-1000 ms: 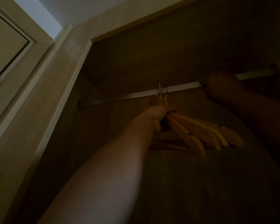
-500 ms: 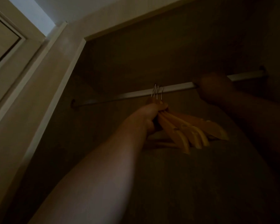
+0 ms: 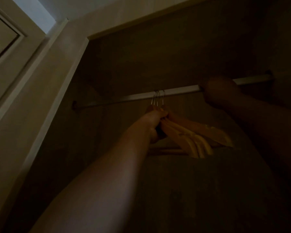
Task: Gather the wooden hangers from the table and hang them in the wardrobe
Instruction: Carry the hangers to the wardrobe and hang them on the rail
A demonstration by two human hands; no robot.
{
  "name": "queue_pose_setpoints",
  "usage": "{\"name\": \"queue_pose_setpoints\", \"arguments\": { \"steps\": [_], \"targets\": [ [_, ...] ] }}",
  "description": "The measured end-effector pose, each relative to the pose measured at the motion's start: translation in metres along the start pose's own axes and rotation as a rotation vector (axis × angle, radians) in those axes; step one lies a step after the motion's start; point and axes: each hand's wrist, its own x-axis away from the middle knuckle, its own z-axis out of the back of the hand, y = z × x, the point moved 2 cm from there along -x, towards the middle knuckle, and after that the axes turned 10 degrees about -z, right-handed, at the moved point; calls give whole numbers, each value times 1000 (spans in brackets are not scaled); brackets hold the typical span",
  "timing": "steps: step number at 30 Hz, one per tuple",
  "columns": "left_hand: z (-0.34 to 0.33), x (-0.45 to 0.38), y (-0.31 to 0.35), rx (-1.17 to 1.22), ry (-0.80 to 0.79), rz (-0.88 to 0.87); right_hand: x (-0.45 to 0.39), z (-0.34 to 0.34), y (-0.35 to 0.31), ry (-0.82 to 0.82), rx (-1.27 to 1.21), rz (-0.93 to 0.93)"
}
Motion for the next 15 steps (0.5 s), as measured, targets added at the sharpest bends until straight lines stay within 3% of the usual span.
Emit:
{"name": "queue_pose_setpoints", "arguments": {
  "steps": [5,15],
  "targets": [
    [5,3,1,-46,10,5,2,1,3,-57,0,-18],
    [5,15,10,-93,27,-42,14,10,8,-11,-109,-9]
  ]
}}
